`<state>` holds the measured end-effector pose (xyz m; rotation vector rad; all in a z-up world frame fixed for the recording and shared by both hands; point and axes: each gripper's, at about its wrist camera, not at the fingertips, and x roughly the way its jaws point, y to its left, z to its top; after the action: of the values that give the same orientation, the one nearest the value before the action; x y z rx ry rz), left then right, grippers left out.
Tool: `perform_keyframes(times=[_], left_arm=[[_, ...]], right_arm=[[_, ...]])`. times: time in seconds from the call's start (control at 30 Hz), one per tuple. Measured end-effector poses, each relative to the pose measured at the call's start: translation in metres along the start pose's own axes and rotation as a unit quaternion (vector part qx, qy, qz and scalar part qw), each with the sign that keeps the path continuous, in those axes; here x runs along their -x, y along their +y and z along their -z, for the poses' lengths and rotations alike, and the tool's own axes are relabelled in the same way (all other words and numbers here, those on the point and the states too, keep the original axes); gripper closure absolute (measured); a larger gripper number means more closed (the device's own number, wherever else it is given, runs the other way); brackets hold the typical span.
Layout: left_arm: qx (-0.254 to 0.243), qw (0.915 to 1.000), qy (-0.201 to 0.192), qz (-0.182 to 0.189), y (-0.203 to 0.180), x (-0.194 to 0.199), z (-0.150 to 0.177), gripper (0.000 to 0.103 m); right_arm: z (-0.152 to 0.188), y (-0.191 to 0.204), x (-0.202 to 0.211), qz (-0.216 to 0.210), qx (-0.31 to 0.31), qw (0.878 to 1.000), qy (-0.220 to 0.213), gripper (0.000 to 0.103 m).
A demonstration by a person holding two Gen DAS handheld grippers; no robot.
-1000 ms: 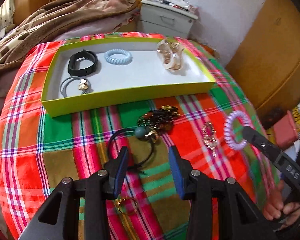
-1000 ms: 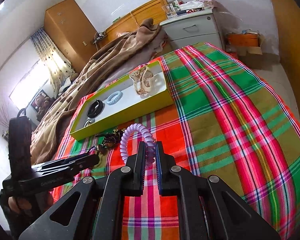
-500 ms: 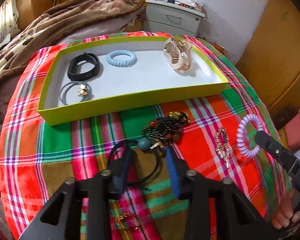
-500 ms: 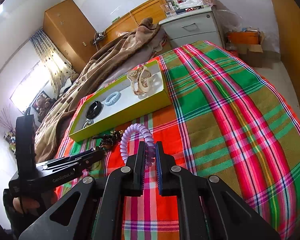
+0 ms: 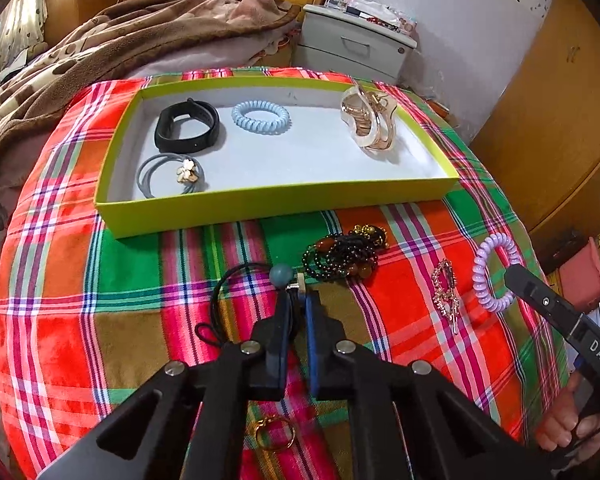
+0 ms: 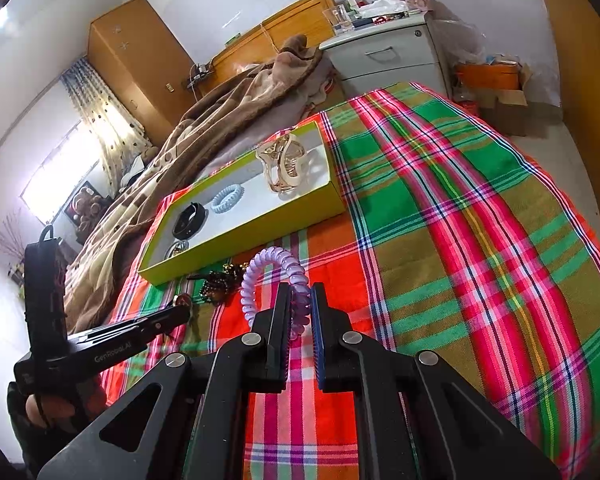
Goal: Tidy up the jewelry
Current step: 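Carry the lavender tie and black cord into the lime-green box with both grippers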
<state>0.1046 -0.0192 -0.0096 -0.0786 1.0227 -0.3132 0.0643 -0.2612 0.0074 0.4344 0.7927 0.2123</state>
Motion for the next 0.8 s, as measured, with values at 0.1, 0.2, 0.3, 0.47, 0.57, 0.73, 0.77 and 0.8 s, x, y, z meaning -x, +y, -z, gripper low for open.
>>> perform_keyframes(times=[0.1, 0.2, 0.3, 0.47, 0.57, 0.73, 0.77, 0.8], left_arm=[[0.002, 1.0000, -0.007, -0.001, 0.003, 0.006, -0.001, 0.095], [0.004, 0.9999, -0.016, -0.002, 0.006, 0.014, -0.002, 0.095], [0.004, 0.9997, -0.024, -0.004, 0.008, 0.022, -0.005, 0.095], [-0.002, 0.9992, -0.040, -0.008, 0.009, 0.035, -0.014, 0.095], [-0.003, 0.9986, -0.052, -0.008, 0.011, 0.042, -0.025, 0.095], [-0.012, 0.9975, -0.069, -0.007, 0.011, 0.050, -0.043, 0.095], [-0.013, 0.9974, -0.070, -0.005, 0.011, 0.050, -0.048, 0.095], [-0.015, 0.9974, -0.071, -0.002, 0.012, 0.050, -0.054, 0.095]], right_arm=[[-0.001, 0.002, 0.001, 0.000, 0.002, 1.000, -0.002, 0.093], [-0.004, 0.004, 0.003, 0.000, 0.004, 1.000, -0.005, 0.093], [-0.007, 0.007, 0.005, 0.000, 0.009, 1.000, -0.009, 0.093], [-0.016, 0.013, 0.006, 0.001, 0.017, 1.000, -0.015, 0.093], [-0.024, 0.017, 0.004, 0.001, 0.024, 1.000, -0.016, 0.093], [-0.038, 0.025, -0.005, 0.002, 0.033, 0.999, -0.016, 0.093], [-0.041, 0.027, -0.008, 0.003, 0.035, 0.999, -0.017, 0.093], [-0.043, 0.028, -0.010, 0.005, 0.036, 0.999, -0.016, 0.093]])
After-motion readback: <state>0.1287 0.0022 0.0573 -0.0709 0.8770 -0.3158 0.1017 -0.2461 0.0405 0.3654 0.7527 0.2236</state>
